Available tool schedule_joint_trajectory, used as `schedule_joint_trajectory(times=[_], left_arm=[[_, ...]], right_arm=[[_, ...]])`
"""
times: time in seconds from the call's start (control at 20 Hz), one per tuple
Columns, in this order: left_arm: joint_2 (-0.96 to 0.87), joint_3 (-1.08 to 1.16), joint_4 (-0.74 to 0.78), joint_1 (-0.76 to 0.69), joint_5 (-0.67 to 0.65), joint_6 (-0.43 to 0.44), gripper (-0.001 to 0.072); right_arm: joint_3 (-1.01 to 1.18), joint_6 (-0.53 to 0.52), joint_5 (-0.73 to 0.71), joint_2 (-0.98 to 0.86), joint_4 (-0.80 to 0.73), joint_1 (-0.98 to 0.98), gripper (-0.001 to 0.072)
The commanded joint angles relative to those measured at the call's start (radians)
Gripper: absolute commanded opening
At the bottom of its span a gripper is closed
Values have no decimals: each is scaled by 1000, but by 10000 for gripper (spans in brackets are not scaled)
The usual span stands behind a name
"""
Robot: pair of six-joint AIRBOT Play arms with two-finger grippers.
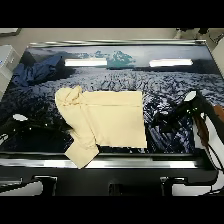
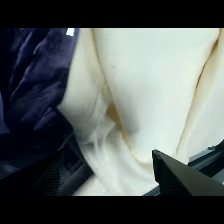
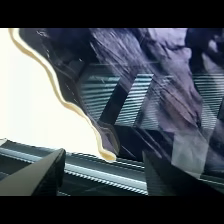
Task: Fold the clothes and pants, and hang the long-sleeved shirts on hangers.
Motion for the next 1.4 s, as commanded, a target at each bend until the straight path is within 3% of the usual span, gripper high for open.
schedule_joint_trajectory(times=[0.0,0.05,0.1,0.15,0.2,0.25,0.5,0.6,0.65,0.7,0.75,1.0,1.2,1.35], left_arm=[[-16,-12,-4,-53,85,-14,580],[-24,-12,-5,-67,99,-18,577],[-30,-12,-5,-78,116,-32,447],[-31,-12,-5,-83,130,-40,228],[-30,-10,-5,-83,129,-40,64],[-27,-6,-4,-82,128,-39,34],[14,-3,-3,-82,126,-27,23],[36,-3,-3,-82,125,-28,22],[49,-3,-4,-82,125,-28,23],[64,-3,-4,-82,125,-28,23],[88,3,-3,-82,124,-17,23],[308,285,-3,-59,110,103,22],[502,774,-4,53,194,37,22],[632,1025,-6,77,340,-1,22]], right_arm=[[-14,-6,-14,2,28,-1,580],[-24,-2,-15,4,34,-1,622],[-45,-2,-15,8,45,-1,636],[-73,-3,-17,11,47,-1,660],[-103,-5,-18,12,47,-1,679],[-137,-10,-21,12,43,8,679],[-274,-50,-204,13,68,174,693],[-282,-51,-274,13,132,225,655],[-282,-51,-293,13,163,241,494],[-279,-51,-303,14,188,249,191],[-270,-47,-297,21,201,248,41],[12,-37,-304,247,63,167,39],[455,-49,-479,515,-89,10,40],[629,-55,-642,705,-165,-21,40]])
